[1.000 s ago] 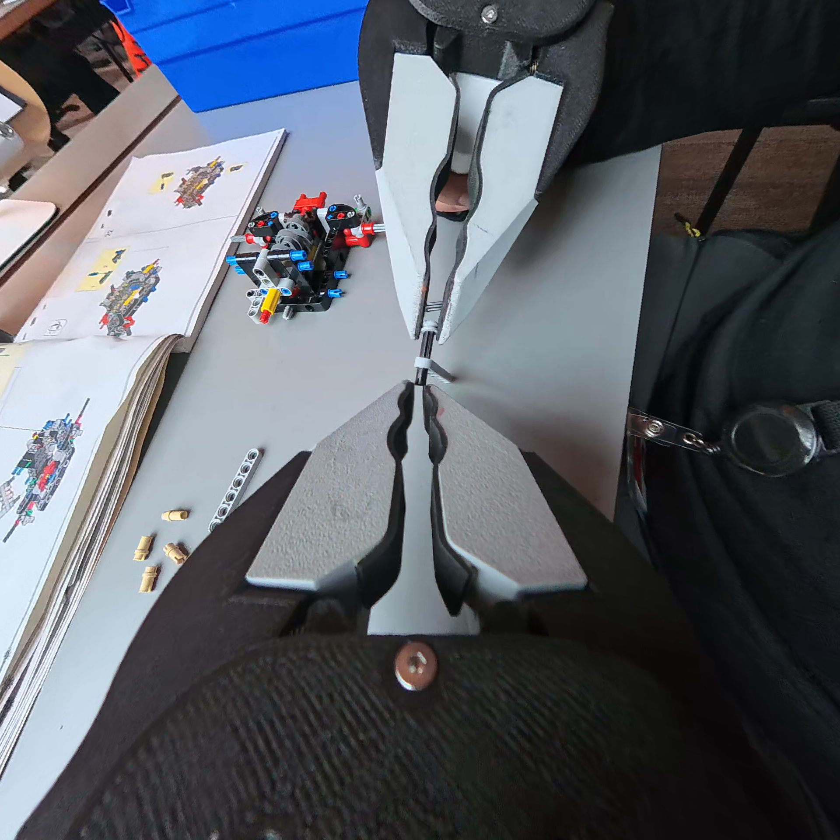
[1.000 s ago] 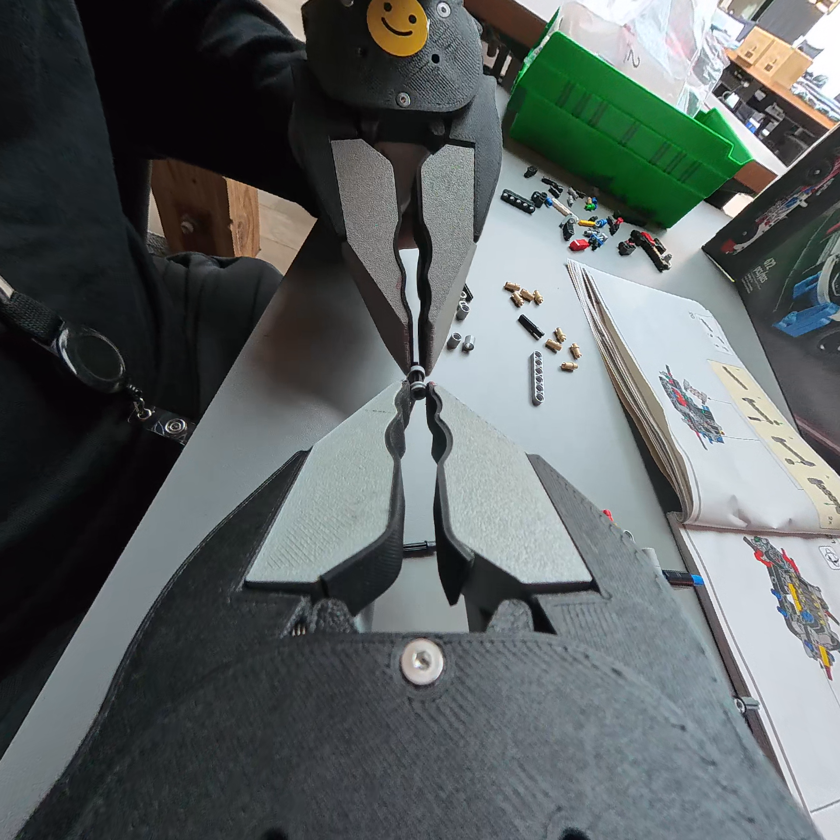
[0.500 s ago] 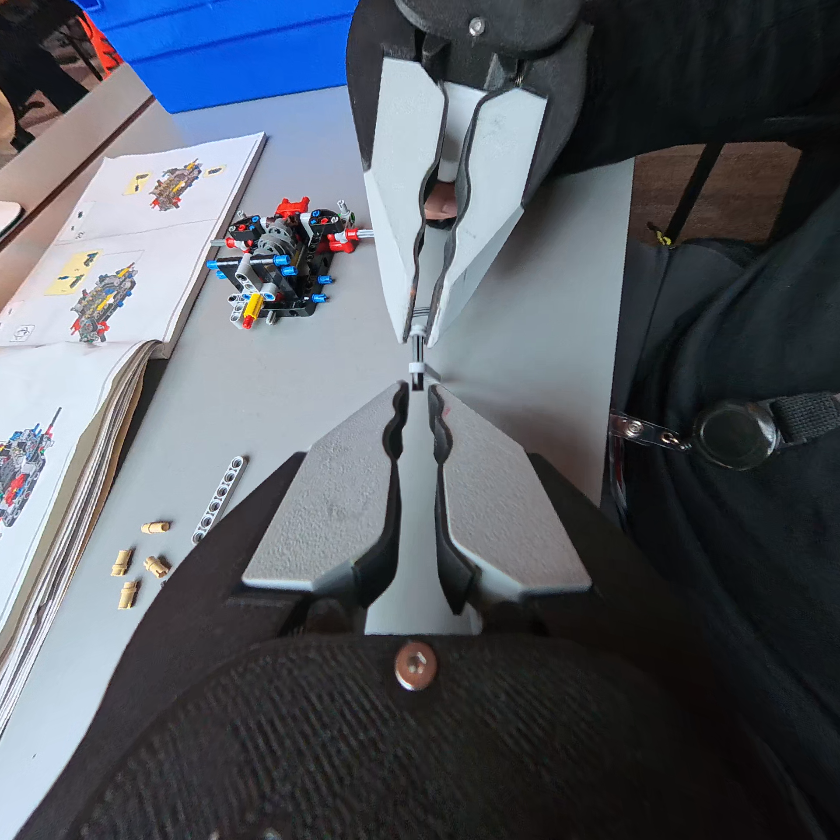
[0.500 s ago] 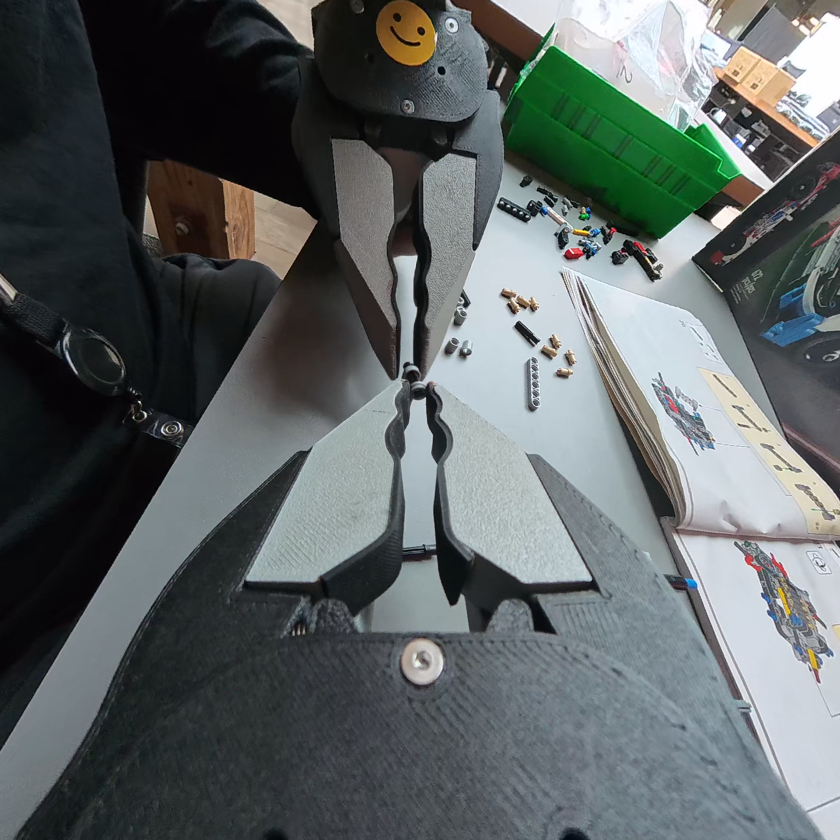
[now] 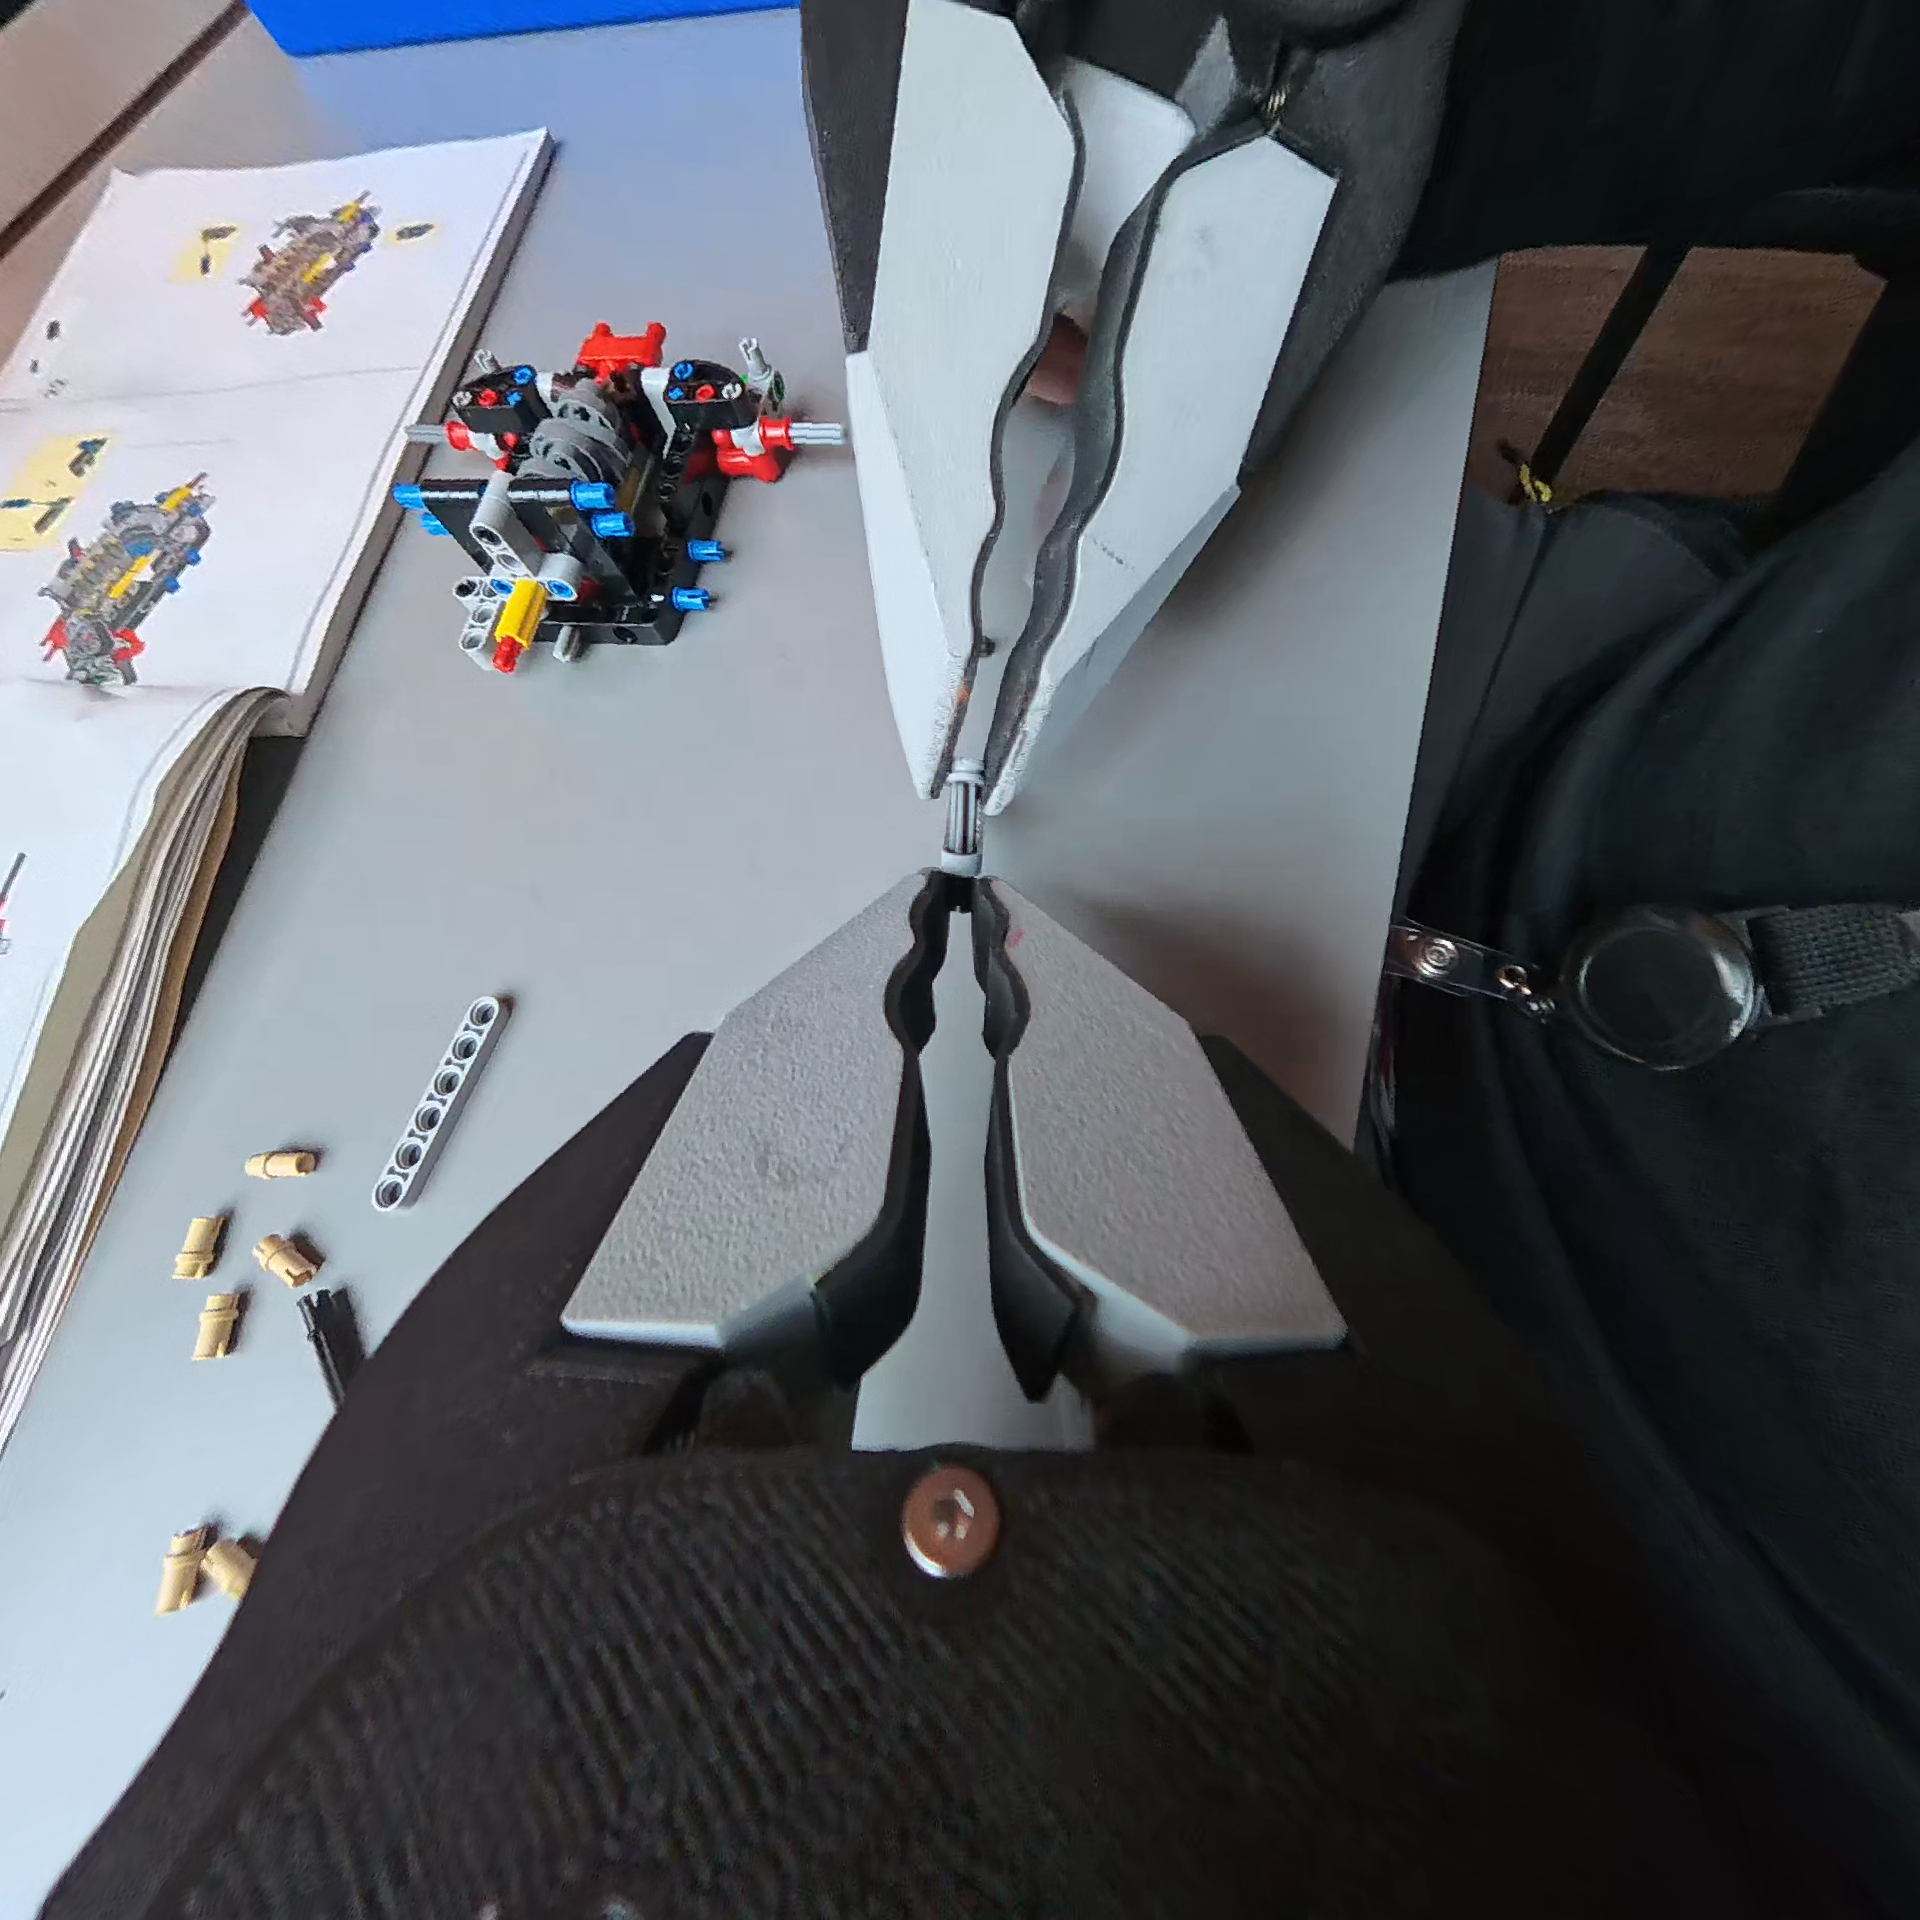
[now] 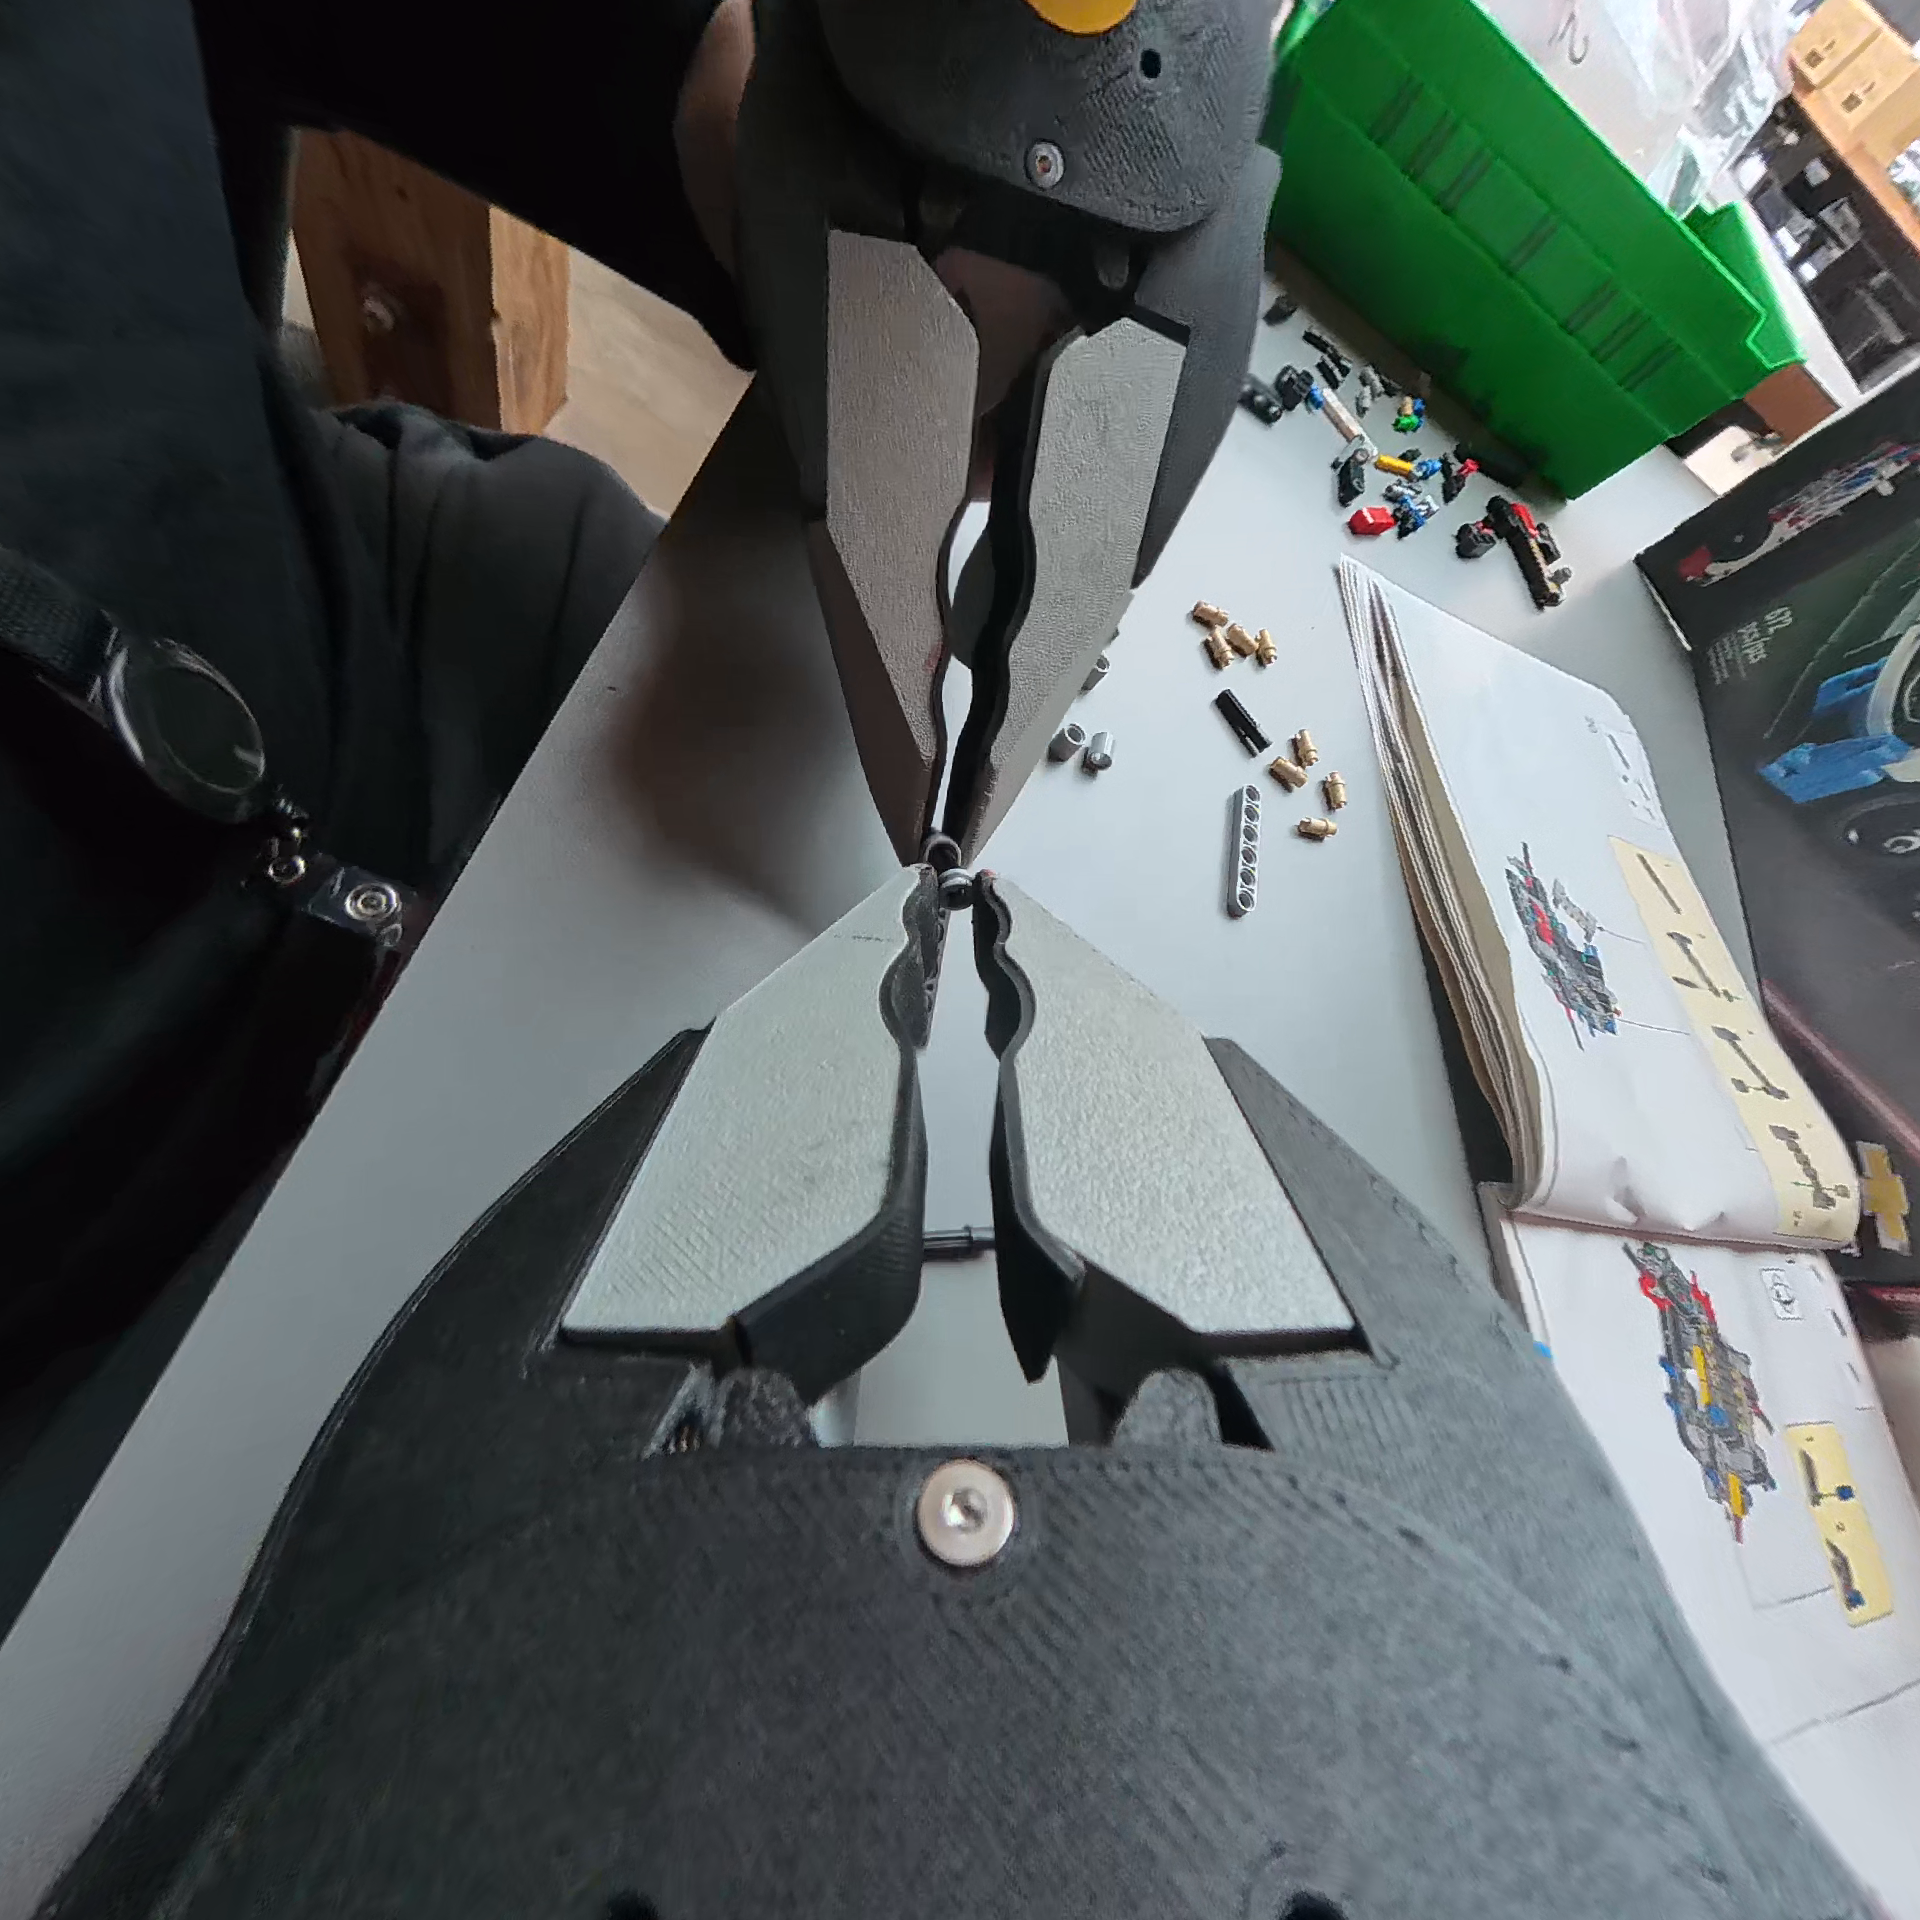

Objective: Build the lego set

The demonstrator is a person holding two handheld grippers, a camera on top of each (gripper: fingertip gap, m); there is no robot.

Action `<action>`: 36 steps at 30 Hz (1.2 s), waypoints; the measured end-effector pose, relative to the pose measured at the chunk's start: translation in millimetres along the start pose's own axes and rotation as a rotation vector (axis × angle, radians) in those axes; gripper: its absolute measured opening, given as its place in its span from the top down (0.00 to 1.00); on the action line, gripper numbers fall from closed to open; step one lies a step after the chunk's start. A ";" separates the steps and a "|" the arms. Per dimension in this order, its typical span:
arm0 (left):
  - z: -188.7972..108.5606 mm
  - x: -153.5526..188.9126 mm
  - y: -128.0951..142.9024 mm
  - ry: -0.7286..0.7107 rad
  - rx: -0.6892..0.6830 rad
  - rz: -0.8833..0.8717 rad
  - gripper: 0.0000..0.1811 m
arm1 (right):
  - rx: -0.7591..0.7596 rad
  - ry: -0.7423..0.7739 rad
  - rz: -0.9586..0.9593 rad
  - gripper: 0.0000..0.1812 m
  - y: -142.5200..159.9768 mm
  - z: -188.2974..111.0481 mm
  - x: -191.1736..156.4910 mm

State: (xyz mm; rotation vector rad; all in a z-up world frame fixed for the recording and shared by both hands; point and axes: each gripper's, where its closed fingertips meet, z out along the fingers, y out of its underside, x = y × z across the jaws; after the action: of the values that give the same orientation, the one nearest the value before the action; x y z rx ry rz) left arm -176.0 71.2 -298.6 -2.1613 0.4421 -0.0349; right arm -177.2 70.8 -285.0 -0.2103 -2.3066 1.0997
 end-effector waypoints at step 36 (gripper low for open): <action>-61.3 -11.4 -84.5 0.106 0.693 -0.161 0.99 | 0.690 -0.234 0.634 0.98 -49.5 -66.1 35.7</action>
State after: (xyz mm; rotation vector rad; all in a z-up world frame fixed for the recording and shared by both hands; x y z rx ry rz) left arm -172.7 71.6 -193.6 -1.5082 0.2607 -0.3436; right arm -165.1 95.8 -199.4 -0.5819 -1.9283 2.2635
